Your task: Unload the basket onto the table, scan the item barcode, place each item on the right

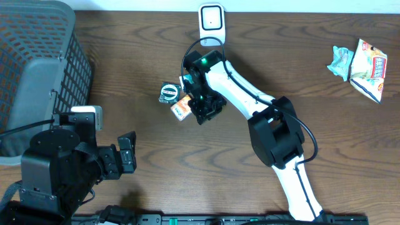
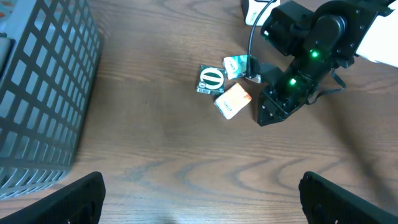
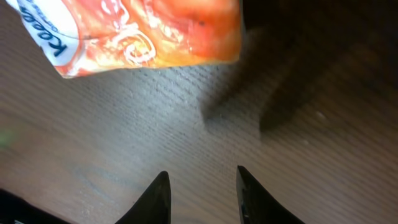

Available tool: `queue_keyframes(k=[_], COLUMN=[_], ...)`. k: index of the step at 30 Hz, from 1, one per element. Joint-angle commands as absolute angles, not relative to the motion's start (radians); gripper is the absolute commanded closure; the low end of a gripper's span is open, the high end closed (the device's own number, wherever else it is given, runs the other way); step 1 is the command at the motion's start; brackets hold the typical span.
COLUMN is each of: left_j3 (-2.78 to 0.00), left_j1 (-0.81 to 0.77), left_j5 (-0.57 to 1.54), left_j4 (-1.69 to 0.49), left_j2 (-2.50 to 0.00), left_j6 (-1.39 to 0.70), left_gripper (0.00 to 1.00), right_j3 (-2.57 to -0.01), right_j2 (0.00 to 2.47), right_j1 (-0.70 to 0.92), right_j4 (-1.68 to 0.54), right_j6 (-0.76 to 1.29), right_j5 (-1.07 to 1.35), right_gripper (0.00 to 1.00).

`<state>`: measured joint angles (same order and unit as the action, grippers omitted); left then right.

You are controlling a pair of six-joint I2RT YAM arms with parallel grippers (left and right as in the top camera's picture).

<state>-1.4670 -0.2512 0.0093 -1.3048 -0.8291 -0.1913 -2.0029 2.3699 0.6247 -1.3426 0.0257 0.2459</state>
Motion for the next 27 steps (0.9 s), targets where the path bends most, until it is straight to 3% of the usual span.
queue_keyframes(k=[1, 3, 4, 13, 17, 20, 23, 27], left_j3=[-1.476, -1.476, -1.476, -1.476, -1.476, -1.476, -1.476, -1.476], left_j1=[-0.248, -0.248, -0.248, -0.248, -0.248, -0.248, -0.248, -0.248], left_j5=[0.007, 0.007, 0.007, 0.007, 0.007, 0.007, 0.007, 0.007], left_j4=[-1.306, -1.306, -1.306, -1.306, -1.306, -1.306, -1.306, -1.306], left_j2=[-0.828, -0.828, -0.828, -0.828, -0.828, -0.828, -0.828, -0.828], left_j6=[-0.204, -0.204, -0.204, -0.204, -0.204, -0.204, -0.204, -0.204], left_gripper=[0.02, 0.02, 0.02, 0.02, 0.02, 0.02, 0.02, 0.02], right_j3=[-2.003, -2.003, -2.003, -2.003, -2.003, -2.003, -2.003, -2.001], right_j2=[2.286, 2.265, 2.256, 2.249, 2.249, 2.250, 2.257, 2.277], right_j1=[0.616, 0.614, 0.613, 0.614, 0.614, 0.614, 0.614, 0.616], right_j4=[-1.306, -1.249, -1.204, -0.891, -0.786, -0.748, -0.734, -0.734], right_j6=[0.028, 0.029, 0.029, 0.028, 0.028, 0.028, 0.006, -0.021], right_j5=[0.245, 0.245, 0.245, 0.240, 0.234, 0.233, 0.233, 0.208], right_gripper=[0.75, 0.91, 0.94, 0.90, 0.83, 0.81, 0.71, 0.71])
